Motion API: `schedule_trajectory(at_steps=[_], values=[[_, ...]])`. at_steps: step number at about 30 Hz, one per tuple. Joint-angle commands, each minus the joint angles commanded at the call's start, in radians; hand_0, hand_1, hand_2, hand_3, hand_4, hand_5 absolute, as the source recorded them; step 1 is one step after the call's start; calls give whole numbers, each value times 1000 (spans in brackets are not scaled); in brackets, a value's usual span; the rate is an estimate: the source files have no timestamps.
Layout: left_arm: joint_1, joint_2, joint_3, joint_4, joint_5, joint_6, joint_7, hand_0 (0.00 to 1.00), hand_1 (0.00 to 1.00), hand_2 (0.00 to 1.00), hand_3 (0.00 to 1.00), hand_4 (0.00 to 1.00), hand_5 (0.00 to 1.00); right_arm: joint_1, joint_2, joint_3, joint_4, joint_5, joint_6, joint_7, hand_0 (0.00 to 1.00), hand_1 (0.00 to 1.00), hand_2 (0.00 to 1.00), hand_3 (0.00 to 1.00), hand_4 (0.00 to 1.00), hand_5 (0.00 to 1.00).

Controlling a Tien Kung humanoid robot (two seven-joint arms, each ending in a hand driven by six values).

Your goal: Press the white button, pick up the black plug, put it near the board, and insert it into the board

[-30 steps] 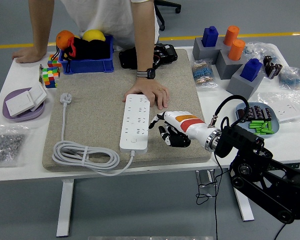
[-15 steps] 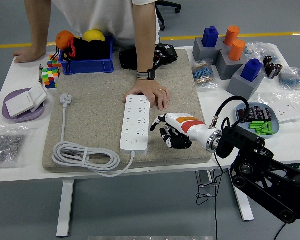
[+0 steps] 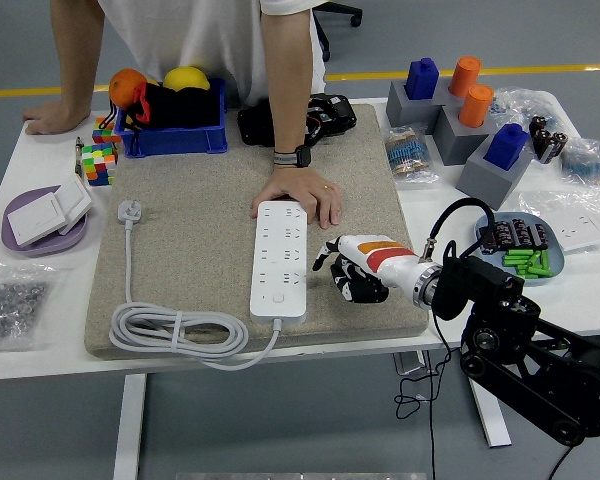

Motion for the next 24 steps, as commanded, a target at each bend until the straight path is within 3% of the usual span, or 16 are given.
schedule_trajectory(at_steps=[13,24], values=[[1,4,11,0,-5,1,-1,810,782,735,786,591,530,-14,-3,-9,36,37,46,-30,2,2,93,658,282,2],[5,4,22,0,-12,0,-3,810,782,735,787,591,531,-24,3,-3,134,91,79,-68,2,2,91,654,285,2]])
